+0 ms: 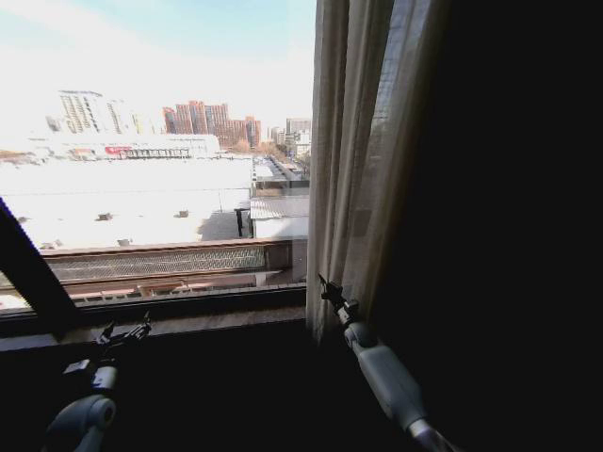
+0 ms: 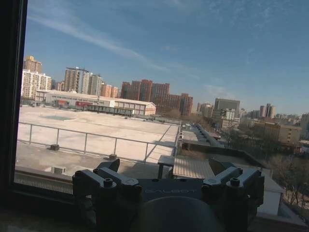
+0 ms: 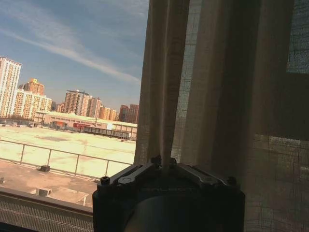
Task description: Open the curtains by pulling them apart, changing their state from closed to fully open.
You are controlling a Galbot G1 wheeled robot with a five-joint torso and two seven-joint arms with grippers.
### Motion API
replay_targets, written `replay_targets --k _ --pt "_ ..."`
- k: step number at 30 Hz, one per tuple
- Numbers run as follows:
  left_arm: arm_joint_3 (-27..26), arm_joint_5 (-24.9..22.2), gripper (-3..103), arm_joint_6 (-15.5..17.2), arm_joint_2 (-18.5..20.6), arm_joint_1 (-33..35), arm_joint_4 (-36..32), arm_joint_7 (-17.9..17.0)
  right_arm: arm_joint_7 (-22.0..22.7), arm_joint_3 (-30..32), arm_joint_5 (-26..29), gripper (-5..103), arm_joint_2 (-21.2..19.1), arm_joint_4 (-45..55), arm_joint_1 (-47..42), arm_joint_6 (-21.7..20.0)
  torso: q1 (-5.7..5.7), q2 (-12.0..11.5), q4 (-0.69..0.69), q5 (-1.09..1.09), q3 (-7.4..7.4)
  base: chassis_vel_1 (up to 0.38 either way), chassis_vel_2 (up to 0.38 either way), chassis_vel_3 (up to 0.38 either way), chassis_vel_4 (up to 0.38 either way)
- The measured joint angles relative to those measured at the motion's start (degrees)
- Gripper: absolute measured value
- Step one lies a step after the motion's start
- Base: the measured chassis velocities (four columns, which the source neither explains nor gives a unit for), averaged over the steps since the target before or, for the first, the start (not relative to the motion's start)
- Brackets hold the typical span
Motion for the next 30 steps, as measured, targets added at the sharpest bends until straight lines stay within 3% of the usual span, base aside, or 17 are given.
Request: replay_targets --k 4,18,30 --pt "0.0 0.0 100 0.0 0.0 0.0 0.0 0.0 1.7 -0.2 -0.5 0 0.1 0.3 0.0 0.0 0.02 0.0 -0.02 0.0 0.01 -0.091 0.051 0.062 -0.037" --pt "0.0 0.0 100 0.0 0.0 0.0 0.0 0.0 0.9 0.0 0.1 0 -0.5 0.5 -0.2 -0.9 -0.01 0.0 0.01 -0.01 0.0 -0.02 -0.001 0.02 -0.003" --pt "0.0 0.0 100 0.0 0.0 0.0 0.0 0.0 1.6 -0.1 0.8 0 -0.4 0.3 -0.2 0.0 0.03 0.0 -0.02 -0.01 0.01 -0.243 -0.079 0.249 0.092"
